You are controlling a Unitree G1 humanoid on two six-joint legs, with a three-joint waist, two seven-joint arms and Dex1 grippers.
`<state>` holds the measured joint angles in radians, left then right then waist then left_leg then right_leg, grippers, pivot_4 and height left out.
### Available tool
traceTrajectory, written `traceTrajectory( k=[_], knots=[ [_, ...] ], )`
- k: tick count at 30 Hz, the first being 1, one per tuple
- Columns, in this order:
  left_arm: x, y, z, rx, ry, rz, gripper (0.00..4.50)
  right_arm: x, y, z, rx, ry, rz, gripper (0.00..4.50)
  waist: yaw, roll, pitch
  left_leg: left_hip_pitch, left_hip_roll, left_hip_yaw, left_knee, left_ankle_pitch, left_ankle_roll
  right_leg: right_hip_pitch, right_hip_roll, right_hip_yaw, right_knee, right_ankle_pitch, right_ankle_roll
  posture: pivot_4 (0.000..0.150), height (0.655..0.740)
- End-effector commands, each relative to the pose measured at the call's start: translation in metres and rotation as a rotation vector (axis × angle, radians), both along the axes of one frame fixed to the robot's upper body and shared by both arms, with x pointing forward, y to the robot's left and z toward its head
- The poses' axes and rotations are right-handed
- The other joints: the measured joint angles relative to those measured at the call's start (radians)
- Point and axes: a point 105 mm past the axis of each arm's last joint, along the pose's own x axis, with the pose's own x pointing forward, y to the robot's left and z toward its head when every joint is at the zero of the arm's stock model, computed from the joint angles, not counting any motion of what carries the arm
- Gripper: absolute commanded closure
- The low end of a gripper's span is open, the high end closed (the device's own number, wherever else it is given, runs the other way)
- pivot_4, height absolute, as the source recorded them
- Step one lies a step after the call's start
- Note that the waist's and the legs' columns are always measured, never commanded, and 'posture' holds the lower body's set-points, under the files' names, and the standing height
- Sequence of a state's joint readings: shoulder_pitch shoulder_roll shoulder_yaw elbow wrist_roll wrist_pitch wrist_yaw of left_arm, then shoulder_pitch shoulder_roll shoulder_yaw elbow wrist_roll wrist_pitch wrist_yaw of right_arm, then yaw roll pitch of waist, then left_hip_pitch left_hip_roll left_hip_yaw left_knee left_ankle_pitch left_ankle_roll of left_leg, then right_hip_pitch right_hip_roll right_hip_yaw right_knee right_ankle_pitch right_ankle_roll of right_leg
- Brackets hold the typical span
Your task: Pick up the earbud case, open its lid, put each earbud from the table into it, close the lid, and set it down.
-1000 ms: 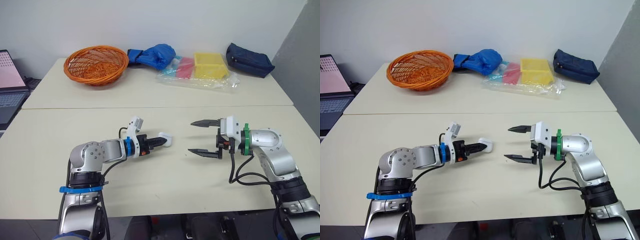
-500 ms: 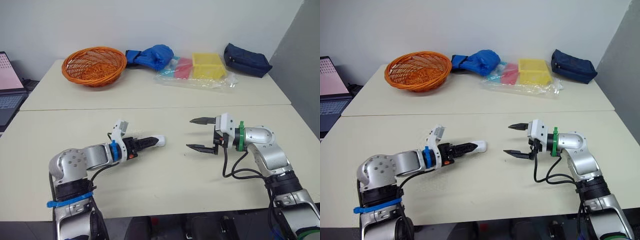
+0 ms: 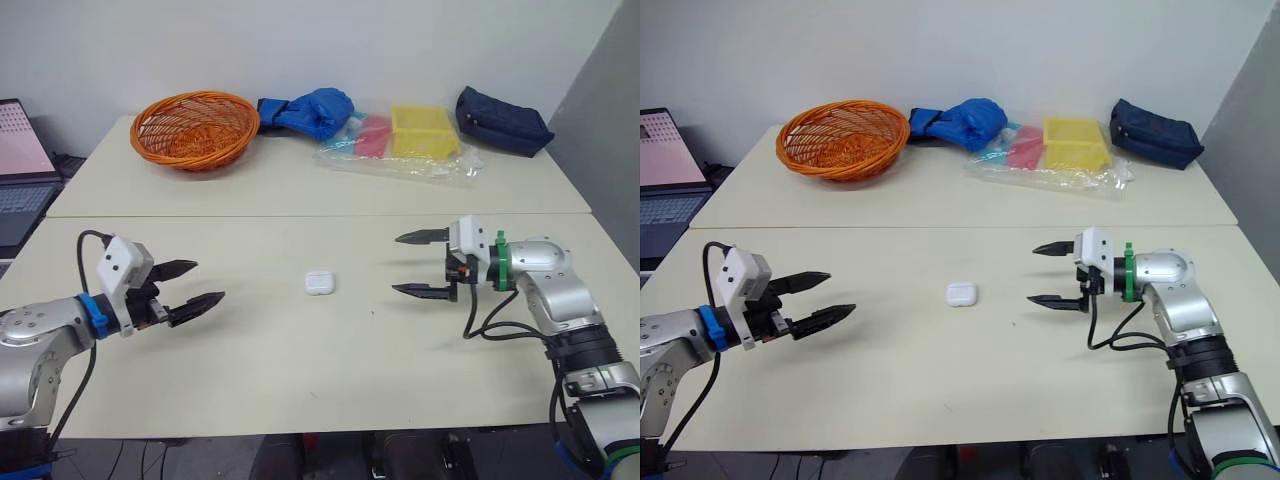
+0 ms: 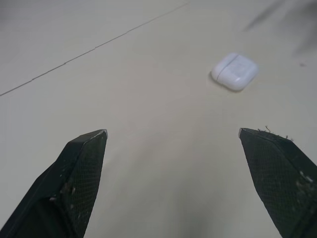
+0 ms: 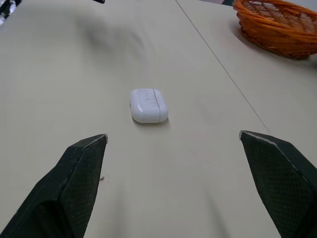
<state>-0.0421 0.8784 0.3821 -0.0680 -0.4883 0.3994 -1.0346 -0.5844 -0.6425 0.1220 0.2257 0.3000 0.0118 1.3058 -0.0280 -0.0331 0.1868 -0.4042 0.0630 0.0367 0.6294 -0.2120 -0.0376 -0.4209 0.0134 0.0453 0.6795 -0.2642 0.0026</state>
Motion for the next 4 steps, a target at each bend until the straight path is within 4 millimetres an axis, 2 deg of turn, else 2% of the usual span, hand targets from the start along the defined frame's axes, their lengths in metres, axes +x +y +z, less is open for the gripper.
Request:
traceTrajectory(
  k=[1,4],
  knots=[
    [0.0023,0.0078,0.0232,0.071,-0.11,0.022,0.04,-0.0042,-0.0017,0.0211,0.022,-0.053,0.021,0.0,0.0,0.0,0.0,-0.001,0.0,0.0,0.0,0.0,0.0,-0.001,0.0,0.0,0.0,0.0,0.0,0.15,0.74],
    [0.0034,0.0049,0.0216,0.054,-0.1,0.027,0.04,-0.0031,-0.0027,0.0193,0.016,-0.047,0.013,0.0,-0.001,0.0,0.0,-0.001,0.001,-0.001,-0.001,0.0,0.0,-0.001,0.001,-0.001,0.0,0.0,0.0,0.15,0.74]
  ],
)
